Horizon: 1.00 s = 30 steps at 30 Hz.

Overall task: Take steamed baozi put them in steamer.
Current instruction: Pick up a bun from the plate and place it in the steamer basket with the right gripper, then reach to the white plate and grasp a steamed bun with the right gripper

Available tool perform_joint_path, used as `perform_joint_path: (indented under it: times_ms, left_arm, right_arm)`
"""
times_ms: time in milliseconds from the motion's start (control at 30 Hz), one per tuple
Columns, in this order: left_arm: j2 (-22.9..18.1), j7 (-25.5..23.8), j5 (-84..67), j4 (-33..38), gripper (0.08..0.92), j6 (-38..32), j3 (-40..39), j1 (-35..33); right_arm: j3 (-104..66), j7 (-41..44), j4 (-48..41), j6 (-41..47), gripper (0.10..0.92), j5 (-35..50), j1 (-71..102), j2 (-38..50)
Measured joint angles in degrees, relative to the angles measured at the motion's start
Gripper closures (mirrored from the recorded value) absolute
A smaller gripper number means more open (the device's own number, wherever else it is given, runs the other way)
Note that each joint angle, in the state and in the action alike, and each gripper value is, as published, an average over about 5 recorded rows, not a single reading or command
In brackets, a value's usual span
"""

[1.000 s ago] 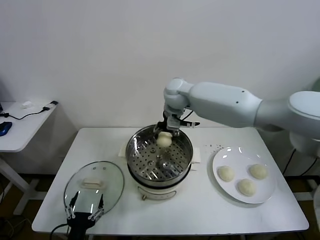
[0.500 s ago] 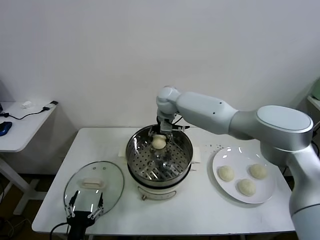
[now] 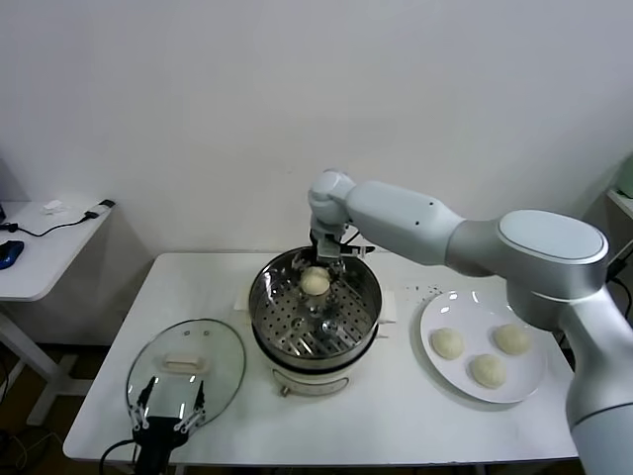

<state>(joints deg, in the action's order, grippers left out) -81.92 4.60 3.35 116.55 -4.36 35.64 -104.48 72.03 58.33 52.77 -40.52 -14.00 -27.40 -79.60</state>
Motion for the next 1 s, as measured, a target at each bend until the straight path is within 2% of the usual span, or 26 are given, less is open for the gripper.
perform_joint_path:
  times_ms: [200, 367, 500, 767, 1000]
  left_arm:
    - [-0.1, -0.1, 0.1, 0.5, 0.177, 0.3, 0.0, 0.0]
    - [-0.2, -0.1, 0.0, 0.6, 0.177, 0.5, 0.0, 0.2]
    - [0.0, 0.0, -0.1, 0.7, 0.177, 0.5, 0.1, 0.3]
    - [0.3, 0.0, -0.2, 1.0, 0.177, 0.4, 0.1, 0.3]
    - [0.2, 0.1, -0.2, 0.9, 0.177, 0.3, 0.1, 0.1]
  right_arm:
    - [2.4, 2.9, 3.1, 3.1, 0.203, 10.7, -5.7, 4.7]
    - [7.6, 5.3, 6.8, 10.3, 0.203, 24.0, -12.4, 11.6]
    - [13.2, 5.7, 10.3, 17.0, 0.203, 31.4, -16.8, 18.5]
    - [25.1, 2.4, 20.1, 32.2, 0.203, 38.7, -20.4, 32.4]
    - [28.8, -2.2, 25.3, 44.0, 0.203, 42.2, -18.2, 38.9]
